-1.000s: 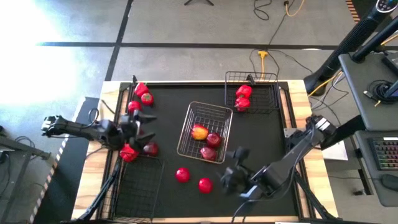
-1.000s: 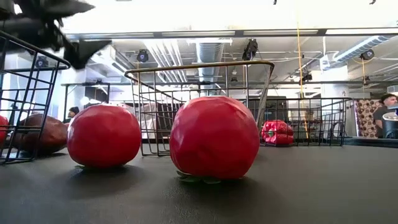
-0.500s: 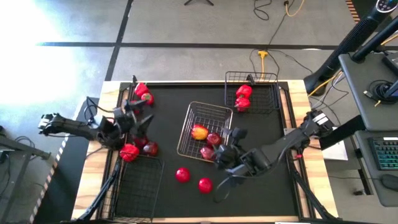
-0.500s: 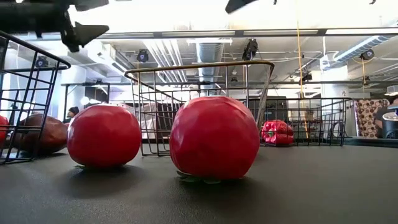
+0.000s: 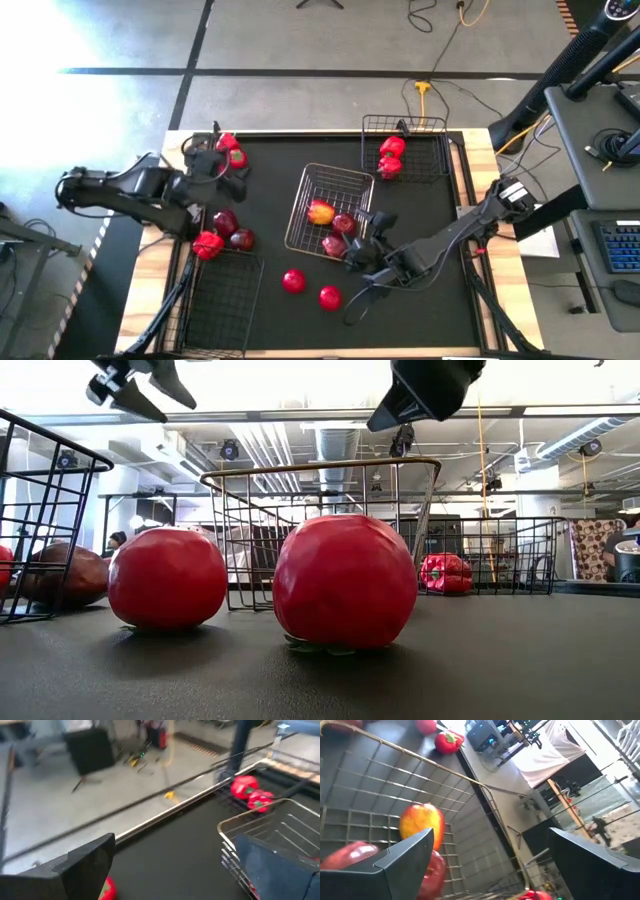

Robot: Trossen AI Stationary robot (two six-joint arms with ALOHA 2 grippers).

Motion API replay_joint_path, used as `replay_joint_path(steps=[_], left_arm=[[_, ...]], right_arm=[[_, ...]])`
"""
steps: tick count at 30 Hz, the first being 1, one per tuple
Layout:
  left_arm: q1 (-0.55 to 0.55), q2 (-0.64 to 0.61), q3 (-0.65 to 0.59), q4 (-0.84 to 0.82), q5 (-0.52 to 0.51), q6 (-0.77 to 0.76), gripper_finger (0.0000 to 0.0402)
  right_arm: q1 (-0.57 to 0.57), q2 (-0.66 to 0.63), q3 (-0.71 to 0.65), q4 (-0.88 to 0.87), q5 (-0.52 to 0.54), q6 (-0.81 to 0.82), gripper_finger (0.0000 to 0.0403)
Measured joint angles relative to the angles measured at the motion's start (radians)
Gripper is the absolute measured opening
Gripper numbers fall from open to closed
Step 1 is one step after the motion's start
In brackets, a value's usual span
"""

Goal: Sort produce into baskets
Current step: Put the red tomato into the bottom black wire basket

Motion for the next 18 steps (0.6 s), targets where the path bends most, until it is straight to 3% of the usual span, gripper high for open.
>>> replay_joint_path(steps=[3, 5, 8, 11, 14, 18], left_arm=[[0.065, 0.088, 0.139, -0.175, 0.045, -0.109, 0.0393], [0.13, 0.146, 0.218, -0.278, 0.129, -0.158, 0.0393], [0.22, 0.232, 0.284, -0.368, 0.311, -0.147, 0.0393], [0.24, 0.311, 0.29, -0.4, 0.462, -0.104, 0.0393], [0.253, 0.381, 0.29, -0.497, 0.462, -0.14, 0.0393], [0.342, 0.459, 0.267, -0.596, 0.448, -0.152, 0.0393]], right_arm=[[-0.015, 0.0, -0.007, 0.141, -0.069, -0.099, 0.0379], [-0.032, 0.0, -0.008, 0.267, -0.165, -0.184, 0.0379], [-0.05, 0.0, -0.019, 0.435, -0.398, -0.285, 0.0379], [-0.051, 0.0, -0.042, 0.537, -0.671, -0.322, 0.0379], [-0.048, 0.0, -0.059, 0.583, -0.837, -0.345, 0.0379], [-0.051, 0.003, -0.066, 0.637, -0.969, -0.345, 0.0379]])
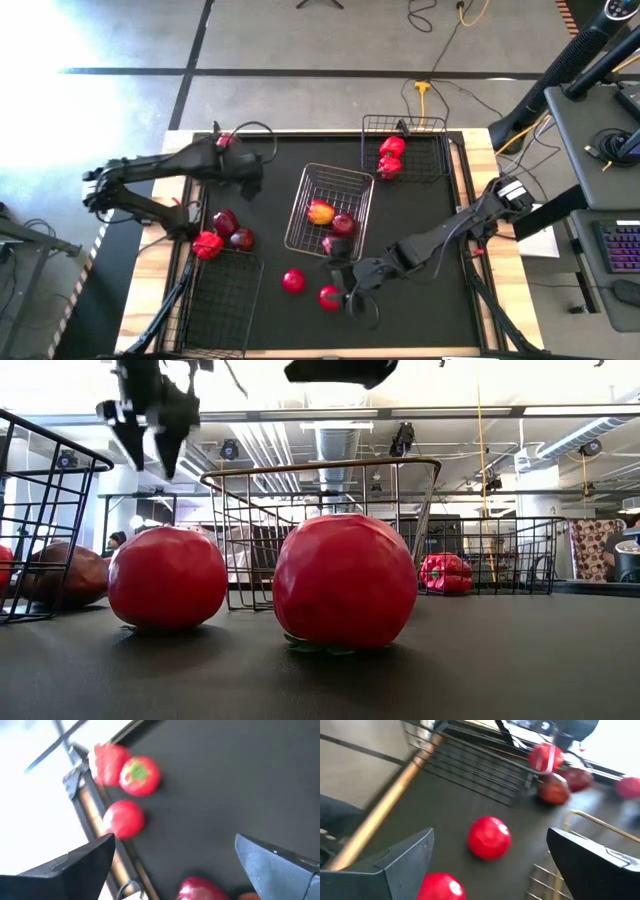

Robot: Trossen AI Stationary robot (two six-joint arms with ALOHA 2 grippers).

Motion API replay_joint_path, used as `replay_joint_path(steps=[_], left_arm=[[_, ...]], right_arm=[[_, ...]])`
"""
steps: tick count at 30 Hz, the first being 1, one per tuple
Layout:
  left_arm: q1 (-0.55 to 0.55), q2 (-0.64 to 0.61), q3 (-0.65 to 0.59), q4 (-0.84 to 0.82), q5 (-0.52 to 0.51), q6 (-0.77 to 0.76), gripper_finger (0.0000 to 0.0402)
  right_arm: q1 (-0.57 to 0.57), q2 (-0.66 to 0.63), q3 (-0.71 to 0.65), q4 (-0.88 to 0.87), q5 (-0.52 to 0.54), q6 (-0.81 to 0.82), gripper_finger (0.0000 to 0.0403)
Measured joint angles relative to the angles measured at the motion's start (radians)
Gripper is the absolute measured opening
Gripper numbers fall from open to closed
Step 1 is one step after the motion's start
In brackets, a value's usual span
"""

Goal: Sort produce into baskets
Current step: Put the red tomato into the bottom black wire basket

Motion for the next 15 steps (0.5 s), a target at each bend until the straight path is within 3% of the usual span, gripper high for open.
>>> replay_joint_path(steps=[6, 12, 15], left_arm=[[0.176, 0.072, -0.029, 0.07, 0.032, 0.113, 0.0393], [0.323, 0.105, -0.081, 0.21, 0.204, 0.252, 0.0393], [0.365, 0.122, -0.101, 0.229, 0.229, 0.291, 0.0393]], right_arm=[[0.022, 0.018, 0.0, 0.049, -0.102, 0.034, 0.0379], [0.07, 0.072, -0.003, 0.044, -0.127, 0.052, 0.0379], [0.087, 0.096, -0.003, 0.042, -0.127, 0.077, 0.0379]])
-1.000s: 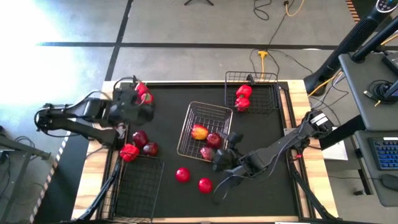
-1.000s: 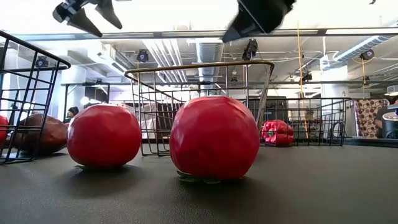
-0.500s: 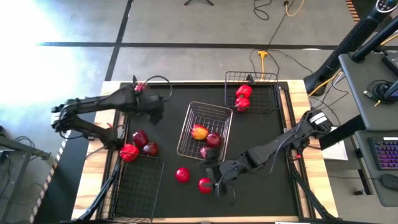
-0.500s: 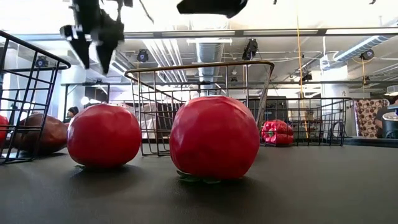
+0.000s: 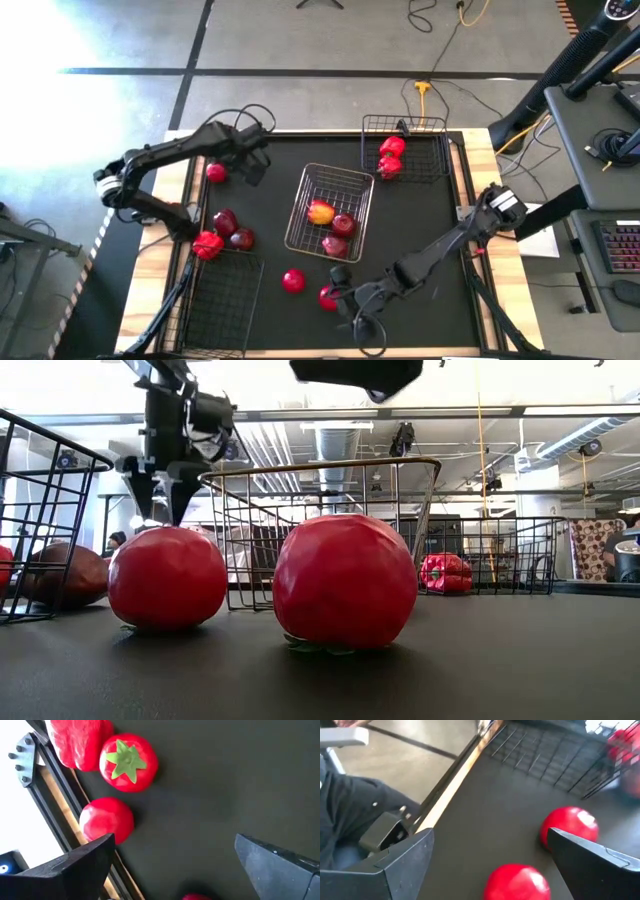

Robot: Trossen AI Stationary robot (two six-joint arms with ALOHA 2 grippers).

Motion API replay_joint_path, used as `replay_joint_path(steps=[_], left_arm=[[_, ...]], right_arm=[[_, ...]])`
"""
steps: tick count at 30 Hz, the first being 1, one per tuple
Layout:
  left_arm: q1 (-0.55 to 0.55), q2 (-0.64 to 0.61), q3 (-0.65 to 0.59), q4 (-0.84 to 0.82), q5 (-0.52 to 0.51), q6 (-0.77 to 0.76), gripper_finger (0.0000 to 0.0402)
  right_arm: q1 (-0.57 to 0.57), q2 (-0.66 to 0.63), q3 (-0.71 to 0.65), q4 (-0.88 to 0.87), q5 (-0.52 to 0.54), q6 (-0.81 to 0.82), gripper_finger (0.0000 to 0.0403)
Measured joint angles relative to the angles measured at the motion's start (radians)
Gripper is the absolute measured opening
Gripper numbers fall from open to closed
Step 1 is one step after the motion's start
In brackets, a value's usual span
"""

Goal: Sort produce into baskets
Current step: Put the red tomato into the bottom black wire basket

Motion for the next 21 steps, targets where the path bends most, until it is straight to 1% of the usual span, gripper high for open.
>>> replay_joint_path(steps=[2, 6, 10, 15, 18, 21], left_arm=[[0.019, 0.008, -0.019, 0.006, 0.003, 0.019, 0.0393], [0.02, -0.002, -0.077, 0.011, 0.001, 0.04, 0.0393], [0.015, -0.061, -0.169, 0.087, -0.038, 0.048, 0.0393], [0.017, -0.146, -0.334, 0.318, -0.055, 0.027, 0.0393], [0.018, -0.175, -0.424, 0.46, -0.122, -0.007, 0.0393], [0.019, -0.186, -0.482, 0.593, -0.181, -0.017, 0.0393]], right_arm=[[0.001, 0.014, 0.0, 0.002, -0.004, 0.023, 0.0379], [-0.006, 0.019, -0.002, -0.01, -0.034, 0.067, 0.0379], [-0.008, 0.018, -0.008, -0.022, -0.041, 0.097, 0.0379], [-0.008, 0.018, -0.008, -0.007, -0.04, 0.126, 0.0379], [-0.008, 0.019, -0.009, 0.0, -0.029, 0.14, 0.0379], [-0.008, 0.019, -0.01, 0.004, -0.008, 0.153, 0.0379]])
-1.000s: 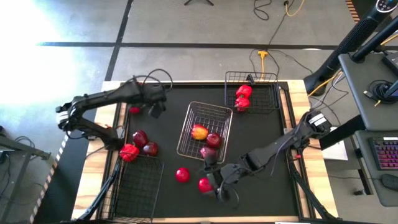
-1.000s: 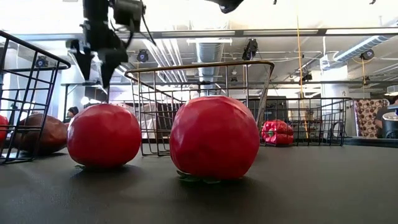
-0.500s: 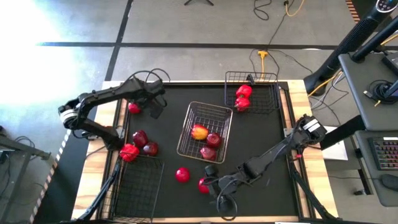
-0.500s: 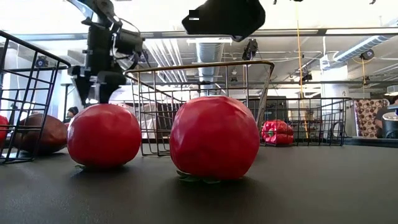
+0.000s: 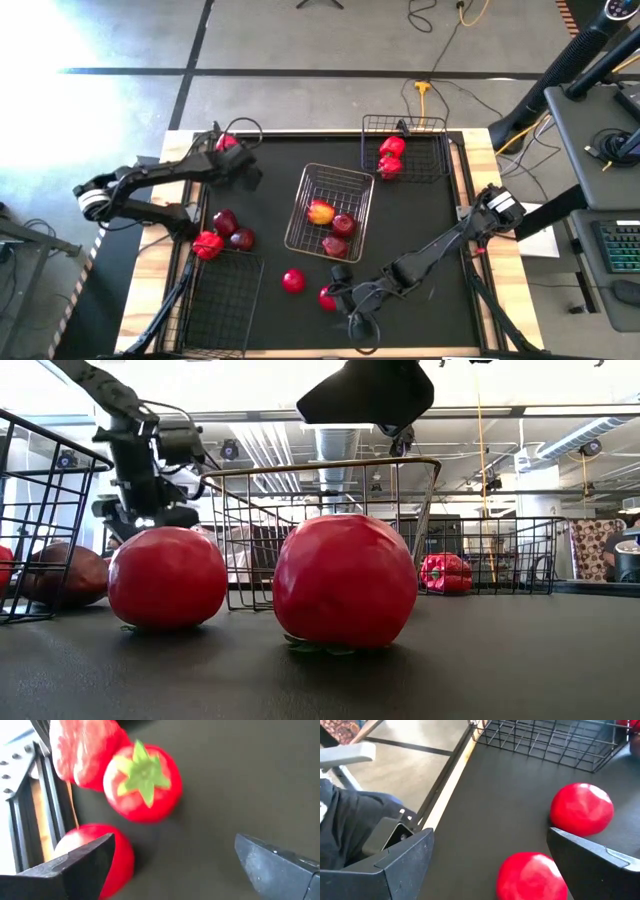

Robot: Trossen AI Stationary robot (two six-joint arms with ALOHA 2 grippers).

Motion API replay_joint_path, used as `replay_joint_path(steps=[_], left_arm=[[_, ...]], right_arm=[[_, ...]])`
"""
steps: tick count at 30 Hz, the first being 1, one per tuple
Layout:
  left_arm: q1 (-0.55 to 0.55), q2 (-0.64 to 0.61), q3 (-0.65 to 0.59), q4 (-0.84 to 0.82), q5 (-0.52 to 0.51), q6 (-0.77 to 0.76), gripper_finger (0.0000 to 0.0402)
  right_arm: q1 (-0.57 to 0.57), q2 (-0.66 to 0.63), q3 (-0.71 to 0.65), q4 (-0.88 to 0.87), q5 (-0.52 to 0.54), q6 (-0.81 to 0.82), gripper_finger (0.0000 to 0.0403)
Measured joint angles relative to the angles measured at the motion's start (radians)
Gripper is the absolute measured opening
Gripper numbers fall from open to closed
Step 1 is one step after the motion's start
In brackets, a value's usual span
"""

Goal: Sort produce into baskets
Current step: Put the red tomato into the bottom black wire basket

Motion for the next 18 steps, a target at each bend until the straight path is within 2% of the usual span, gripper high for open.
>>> replay_joint_path(steps=[8, 14, 18], left_arm=[[0.034, 0.066, -0.057, 0.175, -0.048, -0.017, 0.0393], [0.05, 0.105, -0.091, 0.311, -0.152, -0.034, 0.0393], [0.061, 0.128, -0.093, 0.395, -0.159, -0.041, 0.0393]], right_arm=[[0.0, 0.005, 0.0, 0.027, 0.013, -0.009, 0.0379], [0.0, 0.023, -0.001, 0.022, 0.012, -0.014, 0.0379], [0.0, 0.031, -0.006, 0.021, 0.004, -0.003, 0.0379]])
